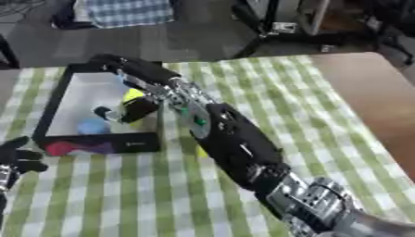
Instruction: Pick up objects on the table and place them in the box.
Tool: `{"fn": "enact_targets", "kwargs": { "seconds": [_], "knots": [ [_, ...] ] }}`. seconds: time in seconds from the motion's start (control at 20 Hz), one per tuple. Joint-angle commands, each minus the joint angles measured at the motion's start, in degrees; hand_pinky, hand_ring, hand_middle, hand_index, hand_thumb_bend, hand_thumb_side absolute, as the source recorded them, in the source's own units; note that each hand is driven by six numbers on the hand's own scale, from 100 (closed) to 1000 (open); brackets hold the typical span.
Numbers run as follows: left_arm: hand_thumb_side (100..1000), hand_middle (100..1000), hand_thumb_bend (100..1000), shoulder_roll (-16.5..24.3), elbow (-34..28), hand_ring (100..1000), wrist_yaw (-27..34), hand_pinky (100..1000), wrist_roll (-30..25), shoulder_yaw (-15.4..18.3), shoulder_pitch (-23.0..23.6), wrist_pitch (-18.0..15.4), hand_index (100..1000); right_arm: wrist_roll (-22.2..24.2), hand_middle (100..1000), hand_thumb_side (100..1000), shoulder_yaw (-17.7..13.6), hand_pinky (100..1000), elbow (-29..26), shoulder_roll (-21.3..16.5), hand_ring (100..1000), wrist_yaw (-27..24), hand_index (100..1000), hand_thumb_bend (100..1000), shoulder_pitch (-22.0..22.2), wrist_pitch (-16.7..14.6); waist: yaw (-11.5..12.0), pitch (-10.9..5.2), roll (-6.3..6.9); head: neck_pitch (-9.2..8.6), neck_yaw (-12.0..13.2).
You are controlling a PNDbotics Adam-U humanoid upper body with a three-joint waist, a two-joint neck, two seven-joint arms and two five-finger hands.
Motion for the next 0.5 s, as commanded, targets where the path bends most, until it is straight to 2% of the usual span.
{"fn": "enact_targets", "kwargs": {
  "seconds": [0.05,0.1,0.25,0.5],
  "knots": [
    [773,586,100,0.12,-0.70,574,0.34,789,0.07,0.22,-0.77,-0.12,834,-3.07,993,524,-0.78,985,-0.59,-0.83,967,1.46,992,264,-0.68,1.03,-0.27,-1.16,0.16,-0.59,0.04],
    [774,587,100,0.18,-0.68,574,0.31,789,0.14,0.29,-0.68,-0.11,834,-4.04,986,535,-0.74,981,-0.48,-1.15,960,1.01,981,221,-0.58,1.08,-0.49,-1.22,0.13,-0.56,0.26],
    [774,586,100,0.48,-0.55,574,0.15,789,0.40,0.55,-0.09,-0.06,834,-5.48,975,545,-0.10,974,-0.95,-2.86,950,-1.68,975,174,-0.20,0.57,-1.46,-1.62,0.03,-0.18,1.11],
    [775,587,100,1.15,-0.33,575,-0.17,789,1.09,1.29,1.23,-0.01,833,-2.48,954,539,2.27,960,-6.15,-8.00,934,-6.24,974,100,1.11,-1.75,-3.76,-2.54,-0.20,0.82,2.99]
  ]
}}
